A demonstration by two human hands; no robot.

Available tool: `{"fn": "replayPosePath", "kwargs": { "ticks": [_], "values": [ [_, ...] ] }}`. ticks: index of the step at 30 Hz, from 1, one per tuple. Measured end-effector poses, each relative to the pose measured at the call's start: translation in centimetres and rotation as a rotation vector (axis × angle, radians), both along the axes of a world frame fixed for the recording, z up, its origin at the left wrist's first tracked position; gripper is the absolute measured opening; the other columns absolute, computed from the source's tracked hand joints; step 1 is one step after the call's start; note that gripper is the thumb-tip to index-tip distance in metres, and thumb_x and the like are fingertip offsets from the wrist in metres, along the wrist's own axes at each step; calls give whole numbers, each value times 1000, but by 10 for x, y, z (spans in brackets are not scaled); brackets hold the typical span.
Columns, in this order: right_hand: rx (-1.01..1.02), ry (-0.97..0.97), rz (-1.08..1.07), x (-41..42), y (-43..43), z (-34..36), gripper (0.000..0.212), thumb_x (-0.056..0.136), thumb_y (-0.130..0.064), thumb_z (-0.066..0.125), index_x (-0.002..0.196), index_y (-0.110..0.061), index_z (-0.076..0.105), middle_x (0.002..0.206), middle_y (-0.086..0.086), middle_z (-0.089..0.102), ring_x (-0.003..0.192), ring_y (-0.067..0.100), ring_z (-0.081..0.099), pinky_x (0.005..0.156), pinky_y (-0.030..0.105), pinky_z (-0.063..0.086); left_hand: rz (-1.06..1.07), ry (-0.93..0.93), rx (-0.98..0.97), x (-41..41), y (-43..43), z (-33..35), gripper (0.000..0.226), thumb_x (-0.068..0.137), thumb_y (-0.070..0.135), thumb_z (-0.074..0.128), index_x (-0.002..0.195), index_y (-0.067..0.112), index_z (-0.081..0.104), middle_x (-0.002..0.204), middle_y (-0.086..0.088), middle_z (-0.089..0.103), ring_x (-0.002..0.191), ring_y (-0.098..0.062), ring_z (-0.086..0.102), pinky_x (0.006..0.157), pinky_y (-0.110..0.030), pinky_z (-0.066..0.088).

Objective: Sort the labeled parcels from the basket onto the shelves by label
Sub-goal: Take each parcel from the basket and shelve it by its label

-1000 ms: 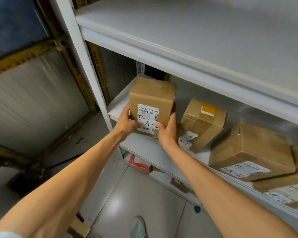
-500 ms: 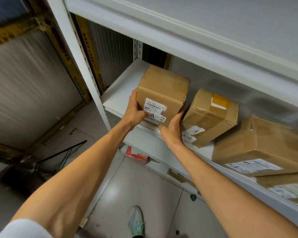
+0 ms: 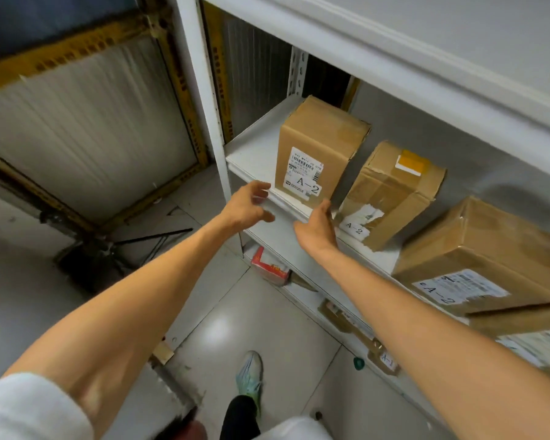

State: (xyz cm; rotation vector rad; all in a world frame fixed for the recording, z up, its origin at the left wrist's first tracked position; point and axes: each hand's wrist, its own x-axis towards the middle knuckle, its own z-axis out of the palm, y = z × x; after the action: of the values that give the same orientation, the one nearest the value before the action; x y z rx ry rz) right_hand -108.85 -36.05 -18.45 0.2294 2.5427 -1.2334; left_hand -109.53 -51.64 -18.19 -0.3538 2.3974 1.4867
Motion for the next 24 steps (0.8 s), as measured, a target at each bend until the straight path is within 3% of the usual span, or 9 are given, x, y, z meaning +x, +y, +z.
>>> {"fn": "replayPosePath", "kwargs": {
  "ticks": [5, 8, 13, 16, 24],
  "values": [
    [58, 84, 337, 44, 8, 29, 68, 92, -10, 57, 149, -10, 19, 152, 16, 30, 137, 31, 35, 106, 36, 35, 44, 57, -238, 70, 10, 26, 59, 79, 8, 75, 132, 13, 50, 132, -7, 54, 119, -21, 53, 93, -25, 41],
    [128, 147, 561, 76, 16, 46, 57, 92, -14, 56, 143, -11, 31, 145, 15, 39, 128, 31, 44, 96, 37, 40, 81, 69, -372, 123, 21, 41, 50, 81, 18, 73, 127, 14, 53, 127, -6, 58, 113, -19, 55, 91, -27, 44],
    [204, 301, 914, 136, 28, 77, 54, 87, -20, 63, 135, -7, 42, 133, 15, 48, 120, 32, 49, 93, 39, 44, 207, 38, -552, 221, 45, 66, 47, 81, 26, 73, 122, 13, 55, 121, -4, 59, 109, -20, 58, 95, -36, 49],
    [210, 381, 1084, 173, 31, 95, 52, 87, -21, 63, 134, -10, 45, 134, 13, 49, 121, 31, 50, 99, 43, 45, 296, 33, -590, 278, 58, 81, 46, 80, 28, 74, 120, 14, 56, 117, -4, 62, 104, -19, 59, 93, -39, 51],
    [216, 475, 1477, 284, 19, 117, 44, 88, -22, 66, 127, -9, 52, 127, 11, 57, 114, 27, 55, 95, 40, 48, 615, -43, -618, 436, 85, 105, 43, 74, 32, 77, 111, 17, 60, 100, 0, 67, 92, -18, 63, 85, -39, 54]
  ]
}}
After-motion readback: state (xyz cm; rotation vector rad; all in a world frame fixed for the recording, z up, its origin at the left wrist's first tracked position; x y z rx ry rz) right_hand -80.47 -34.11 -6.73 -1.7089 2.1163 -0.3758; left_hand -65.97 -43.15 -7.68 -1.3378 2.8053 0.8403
